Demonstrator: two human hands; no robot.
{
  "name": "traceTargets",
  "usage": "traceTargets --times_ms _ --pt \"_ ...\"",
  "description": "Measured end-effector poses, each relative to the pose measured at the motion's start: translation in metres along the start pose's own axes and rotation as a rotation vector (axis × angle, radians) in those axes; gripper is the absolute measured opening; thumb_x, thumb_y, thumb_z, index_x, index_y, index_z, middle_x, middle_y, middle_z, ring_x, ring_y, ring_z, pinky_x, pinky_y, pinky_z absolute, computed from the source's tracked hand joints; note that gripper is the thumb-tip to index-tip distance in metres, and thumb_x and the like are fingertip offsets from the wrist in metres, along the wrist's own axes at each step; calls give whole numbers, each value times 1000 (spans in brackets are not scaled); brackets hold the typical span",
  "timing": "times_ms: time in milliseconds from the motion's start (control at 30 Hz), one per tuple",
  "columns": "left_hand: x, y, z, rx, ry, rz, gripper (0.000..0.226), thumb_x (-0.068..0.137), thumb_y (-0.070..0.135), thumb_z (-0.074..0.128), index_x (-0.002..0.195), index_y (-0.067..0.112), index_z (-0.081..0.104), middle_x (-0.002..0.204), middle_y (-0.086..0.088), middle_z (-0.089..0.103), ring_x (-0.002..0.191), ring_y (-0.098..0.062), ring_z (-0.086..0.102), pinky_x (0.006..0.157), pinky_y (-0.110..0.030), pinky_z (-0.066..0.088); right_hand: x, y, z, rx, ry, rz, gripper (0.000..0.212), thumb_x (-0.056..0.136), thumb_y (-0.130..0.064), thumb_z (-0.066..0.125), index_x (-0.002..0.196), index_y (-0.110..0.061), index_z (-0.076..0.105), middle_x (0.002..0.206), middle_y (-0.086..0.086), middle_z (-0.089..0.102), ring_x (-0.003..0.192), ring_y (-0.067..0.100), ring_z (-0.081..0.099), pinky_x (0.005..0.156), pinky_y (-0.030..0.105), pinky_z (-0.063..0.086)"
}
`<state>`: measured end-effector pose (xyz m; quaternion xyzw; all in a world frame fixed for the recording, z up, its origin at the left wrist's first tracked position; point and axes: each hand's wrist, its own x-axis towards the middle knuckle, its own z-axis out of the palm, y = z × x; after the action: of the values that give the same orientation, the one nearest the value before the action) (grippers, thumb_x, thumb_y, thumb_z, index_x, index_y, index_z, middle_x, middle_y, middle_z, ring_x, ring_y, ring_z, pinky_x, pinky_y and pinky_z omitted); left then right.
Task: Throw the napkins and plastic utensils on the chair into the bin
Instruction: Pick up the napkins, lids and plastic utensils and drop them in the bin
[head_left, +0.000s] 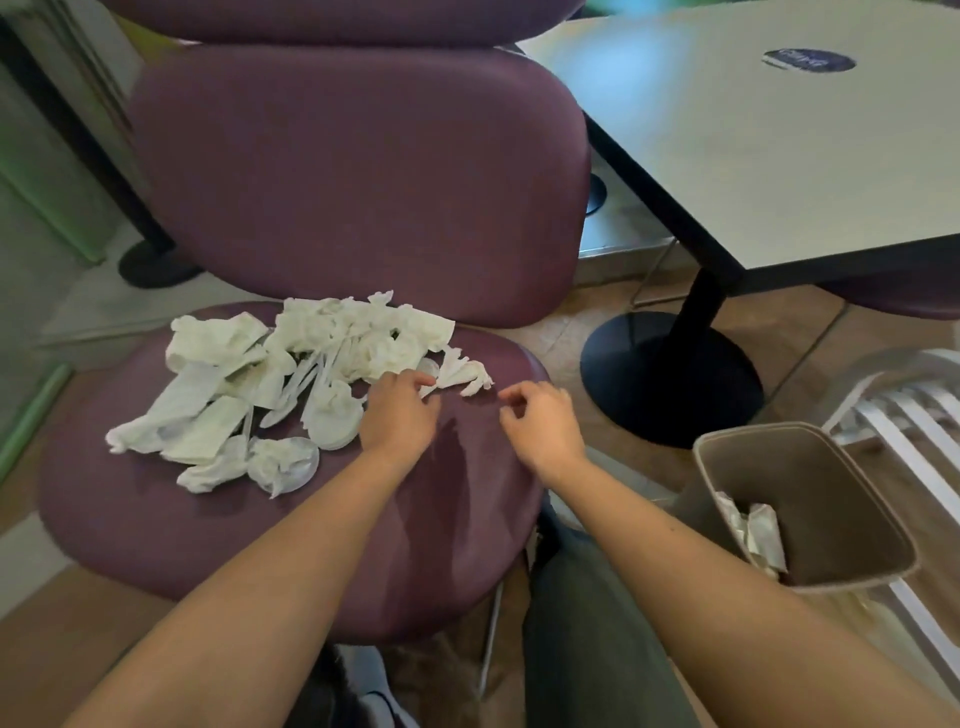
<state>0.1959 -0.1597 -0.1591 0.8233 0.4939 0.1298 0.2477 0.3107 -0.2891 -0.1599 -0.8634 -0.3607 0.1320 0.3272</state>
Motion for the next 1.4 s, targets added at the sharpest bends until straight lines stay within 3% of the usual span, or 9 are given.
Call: traceTargets --times_ms 133,333,533,833,967,1100,1200,1300,1400 --pt "9 -27 -2 140 -13 -45 39 90 29 62 127 23 52 133 -6 45 127 -27 37 91 -43 43 13 -11 19 -73 -30 -39 31 89 -19 57 119 -20 65 120 6 57 118 27 44 102 33 37" --pt "16 -45 3 243 13 44 35 92 38 60 124 25 54 128 -1 50 122 -23 42 81 -39 45 39 -20 38 -180 -15 -68 44 89 -21 56 133 -25 53 129 1 46 118 26 39 101 38 39" --pt "24 -54 5 255 23 144 27 94 28 59 120 24 57 125 1 51 116 -20 48 82 -34 45 60 -22 54 -485 -123 -130 55 98 -43 46 149 -32 29 141 2 36 122 28 34 102 41 32" --pt "26 -55 2 215 61 164 21 97 35 54 108 19 63 115 -1 57 110 -22 52 80 -36 45 56 -12 53 -506 -8 -171 40 95 -48 51 115 -14 60 120 4 51 113 27 41 93 37 37" --pt "19 -55 4 79 63 160 17 96 28 57 104 14 62 109 -4 58 104 -25 52 81 -39 47 46 -5 40 -329 8 -116 21 92 -27 60 110 -15 60 115 4 59 111 25 45 95 34 39" --pt "7 -44 4 -101 11 154 17 97 18 55 113 18 60 107 -4 57 97 -23 58 84 -40 48 31 2 25 -27 7 -28 40 89 -10 61 128 -19 59 120 3 62 118 24 44 102 28 36" --pt "-6 -22 8 -170 -54 134 17 96 19 54 110 27 60 103 4 56 89 -16 57 79 -34 46 15 10 7 27 57 16 32 92 -10 57 120 -21 69 113 1 65 112 24 46 95 23 34" --pt "-22 5 18 -253 -108 132 6 92 26 59 98 29 59 94 6 62 88 -14 61 78 -31 46 -3 19 -13 209 131 134 22 89 -10 60 106 -18 73 103 -1 70 100 18 56 92 31 48" --pt "-41 39 31 -298 -177 176 6 91 28 62 97 29 61 86 10 62 83 -10 60 73 -28 45 -25 34 -38 357 194 234 13 89 -13 64 101 -14 70 92 -3 67 83 8 59 73 21 48"
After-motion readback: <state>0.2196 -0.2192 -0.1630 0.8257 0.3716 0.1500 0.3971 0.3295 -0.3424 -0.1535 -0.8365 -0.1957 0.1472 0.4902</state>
